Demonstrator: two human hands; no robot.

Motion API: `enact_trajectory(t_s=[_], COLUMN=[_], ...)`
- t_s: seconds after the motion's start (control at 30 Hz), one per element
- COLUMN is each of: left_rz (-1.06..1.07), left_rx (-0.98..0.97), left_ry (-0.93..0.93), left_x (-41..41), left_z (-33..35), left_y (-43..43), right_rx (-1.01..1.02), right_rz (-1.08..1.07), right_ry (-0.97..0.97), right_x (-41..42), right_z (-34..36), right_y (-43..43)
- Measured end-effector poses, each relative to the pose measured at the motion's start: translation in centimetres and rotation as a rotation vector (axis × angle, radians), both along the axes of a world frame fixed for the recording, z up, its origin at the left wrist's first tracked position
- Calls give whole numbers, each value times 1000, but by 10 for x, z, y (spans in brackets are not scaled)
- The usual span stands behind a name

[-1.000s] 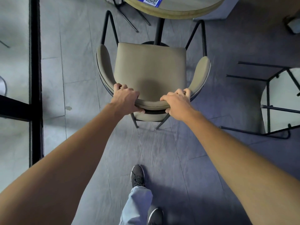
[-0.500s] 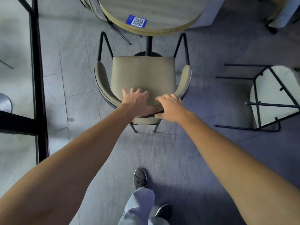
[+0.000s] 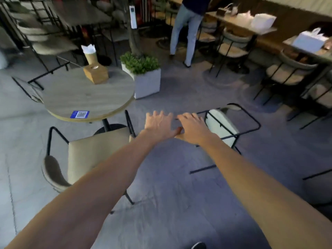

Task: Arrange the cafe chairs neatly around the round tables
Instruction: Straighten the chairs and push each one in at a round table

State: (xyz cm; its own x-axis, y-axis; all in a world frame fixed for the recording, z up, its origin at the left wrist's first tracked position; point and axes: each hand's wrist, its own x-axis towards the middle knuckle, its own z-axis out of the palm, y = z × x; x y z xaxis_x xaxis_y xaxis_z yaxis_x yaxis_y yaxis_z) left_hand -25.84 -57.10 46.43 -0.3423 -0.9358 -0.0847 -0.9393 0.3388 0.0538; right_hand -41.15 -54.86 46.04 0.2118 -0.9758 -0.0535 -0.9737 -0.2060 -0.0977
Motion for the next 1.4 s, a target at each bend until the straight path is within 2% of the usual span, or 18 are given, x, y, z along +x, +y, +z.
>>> enact_trajectory(t_s=[0.23, 0.5, 0.97, 1.13, 1.4], left_rz=[-217, -366, -433, -398, -94], left_rx=[-106, -113, -50, 13, 60], left_ry=[-42, -71, -21, 44, 26], left_x=[-166, -322, -584, -679, -792], left_z=[28, 19, -19, -28, -70], left_y=[-10, -41, -228, -281, -375], right_rx=[-59, 58, 96, 88, 92], right_rz=[-113, -235, -342, -325, -79], right_ry=[21, 81, 119, 120, 156], right_x=[-172, -352, -568, -652, -804], right_z=[18, 15, -6, -13, -45], right_y=[5, -11, -163, -220, -344])
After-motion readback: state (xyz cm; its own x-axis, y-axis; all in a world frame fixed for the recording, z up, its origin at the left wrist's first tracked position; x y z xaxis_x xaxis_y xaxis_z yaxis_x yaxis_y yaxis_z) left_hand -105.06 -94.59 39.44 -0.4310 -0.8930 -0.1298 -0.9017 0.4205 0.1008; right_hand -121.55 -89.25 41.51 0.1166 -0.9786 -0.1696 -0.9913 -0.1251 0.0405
